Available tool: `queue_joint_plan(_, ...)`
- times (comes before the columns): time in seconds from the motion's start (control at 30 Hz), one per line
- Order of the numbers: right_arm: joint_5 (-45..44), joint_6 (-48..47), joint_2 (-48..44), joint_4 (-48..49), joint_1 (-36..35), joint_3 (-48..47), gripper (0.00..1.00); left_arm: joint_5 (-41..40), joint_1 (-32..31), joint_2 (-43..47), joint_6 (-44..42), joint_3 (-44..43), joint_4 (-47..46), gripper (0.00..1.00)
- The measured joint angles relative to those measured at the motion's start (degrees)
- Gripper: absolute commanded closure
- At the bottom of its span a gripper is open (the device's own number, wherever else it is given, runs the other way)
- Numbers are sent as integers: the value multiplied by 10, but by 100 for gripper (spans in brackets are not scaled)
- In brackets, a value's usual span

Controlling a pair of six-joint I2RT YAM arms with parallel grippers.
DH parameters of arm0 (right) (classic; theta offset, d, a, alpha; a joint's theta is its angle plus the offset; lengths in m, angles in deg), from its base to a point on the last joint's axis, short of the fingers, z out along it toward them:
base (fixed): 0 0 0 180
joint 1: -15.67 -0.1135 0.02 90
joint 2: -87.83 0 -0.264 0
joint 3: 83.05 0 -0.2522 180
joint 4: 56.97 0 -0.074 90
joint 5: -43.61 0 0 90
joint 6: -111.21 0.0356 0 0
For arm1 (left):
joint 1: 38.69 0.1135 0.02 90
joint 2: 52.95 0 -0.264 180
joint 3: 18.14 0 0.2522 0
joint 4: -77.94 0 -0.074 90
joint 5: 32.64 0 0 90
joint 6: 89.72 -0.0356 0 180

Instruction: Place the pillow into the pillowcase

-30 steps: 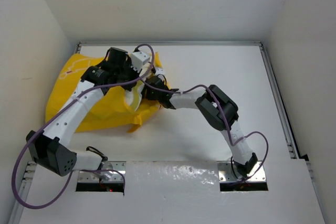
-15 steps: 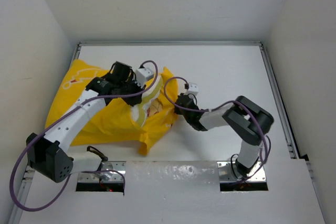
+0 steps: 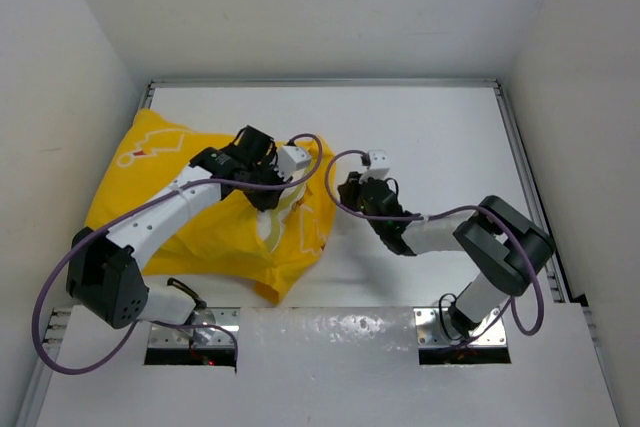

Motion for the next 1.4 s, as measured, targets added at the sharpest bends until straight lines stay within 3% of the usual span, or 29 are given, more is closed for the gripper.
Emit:
queue_joint_plan(0.1, 61, -31, 14, -14, -9, -64, 36, 2, -2, -9, 0, -2, 1, 100)
queue_joint_plan(0.13, 74, -31, 21, -13, -11, -79, 34, 2, -2, -9, 0, -4, 1, 100)
queue_joint_plan(0.3, 126, -21, 89, -24, -22, -136, 32, 1, -2, -6, 1, -12, 0, 100)
queue_joint_plan(0.57, 146, 2, 198, -122, -52, -229, 31, -2, -2, -2, 3, -12, 1, 100)
queue_joint_plan(0.6, 142, 5, 206, -127, -55, -242, 37, -2, -2, -1, 3, -12, 1, 100)
queue_joint_plan(0.63, 140, 10, 215, -137, -57, -257, 49, -2, -2, -1, 3, -12, 1, 100)
queue_joint_plan(0.67, 136, 14, 224, -145, -58, -271, 86, -2, -1, 0, 3, -13, 1, 100)
queue_joint_plan(0.7, 129, 22, 234, -154, -57, -285, 100, -3, -1, 0, 5, -14, 1, 100)
queue_joint_plan(0.87, 106, 101, 223, -128, -24, -241, 100, -3, -2, 14, -2, -17, 18, 100)
queue_joint_plan(1.1, 114, 189, 103, -78, 137, -101, 100, -16, -37, 28, -35, 44, -52, 100)
queue_joint_plan(1.23, 130, 168, 37, -77, 141, -98, 100, -11, -55, -38, -55, 81, -115, 100)
queue_joint_plan(1.4, 176, 138, -32, -60, 137, -83, 100, 8, -55, -113, -67, 54, -140, 100)
